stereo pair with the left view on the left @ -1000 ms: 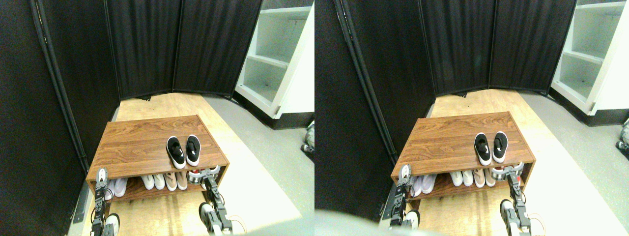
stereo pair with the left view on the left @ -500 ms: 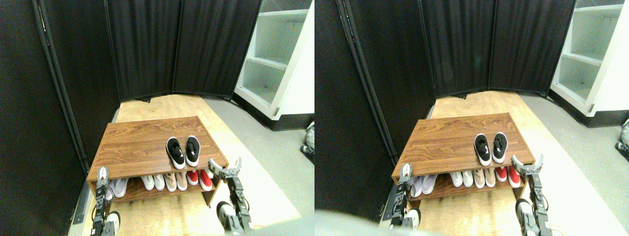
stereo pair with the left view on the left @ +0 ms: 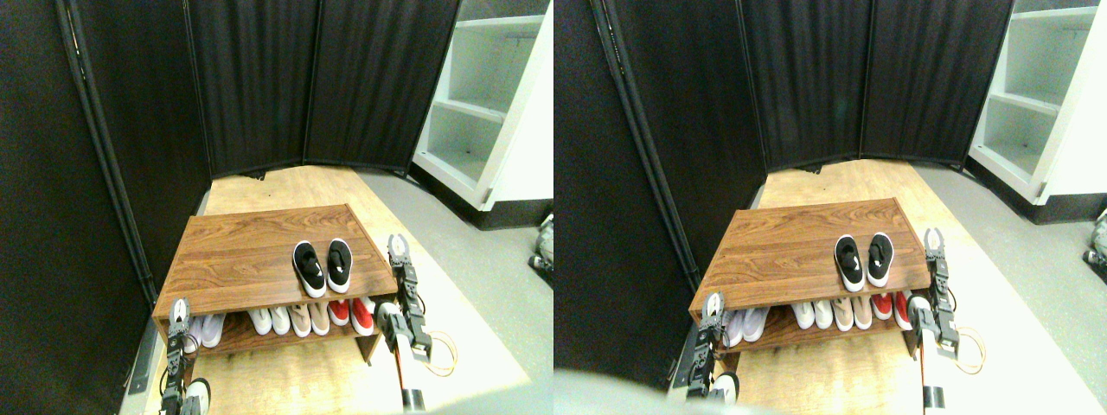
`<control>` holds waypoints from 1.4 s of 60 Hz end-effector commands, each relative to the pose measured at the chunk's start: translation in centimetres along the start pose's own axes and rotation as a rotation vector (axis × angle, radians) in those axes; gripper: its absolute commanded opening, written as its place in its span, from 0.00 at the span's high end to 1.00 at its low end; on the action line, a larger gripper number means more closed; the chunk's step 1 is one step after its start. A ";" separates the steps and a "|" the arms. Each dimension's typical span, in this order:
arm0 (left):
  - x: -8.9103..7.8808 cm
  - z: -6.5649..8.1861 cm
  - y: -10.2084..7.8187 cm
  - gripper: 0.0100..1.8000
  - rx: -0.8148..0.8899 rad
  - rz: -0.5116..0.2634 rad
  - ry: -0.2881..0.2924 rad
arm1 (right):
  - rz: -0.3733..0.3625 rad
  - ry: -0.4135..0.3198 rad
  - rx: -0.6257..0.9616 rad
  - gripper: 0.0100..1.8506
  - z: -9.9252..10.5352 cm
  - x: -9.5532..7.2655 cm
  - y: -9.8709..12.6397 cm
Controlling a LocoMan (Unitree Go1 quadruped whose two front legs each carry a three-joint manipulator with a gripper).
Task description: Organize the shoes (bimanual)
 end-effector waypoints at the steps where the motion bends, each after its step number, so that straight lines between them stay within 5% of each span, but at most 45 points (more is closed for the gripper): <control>1: -0.1 0.4 -1.3 1.00 0.001 -0.065 -0.014 | 0.013 0.013 -0.015 1.00 -0.7 1.7 -1.7; 20: -0.7 0.9 -1.2 1.00 -0.009 -0.052 -0.044 | -0.151 0.095 0.067 1.00 -4.1 2.6 -4.2; 48: -1.3 1.4 -1.1 1.00 -0.032 -0.048 -0.084 | -0.189 0.225 0.105 1.00 -7.9 2.0 -4.2; 84: -0.9 1.4 -0.9 1.00 -0.035 -0.048 -0.106 | -0.159 0.271 0.154 1.00 -11.3 1.5 -3.5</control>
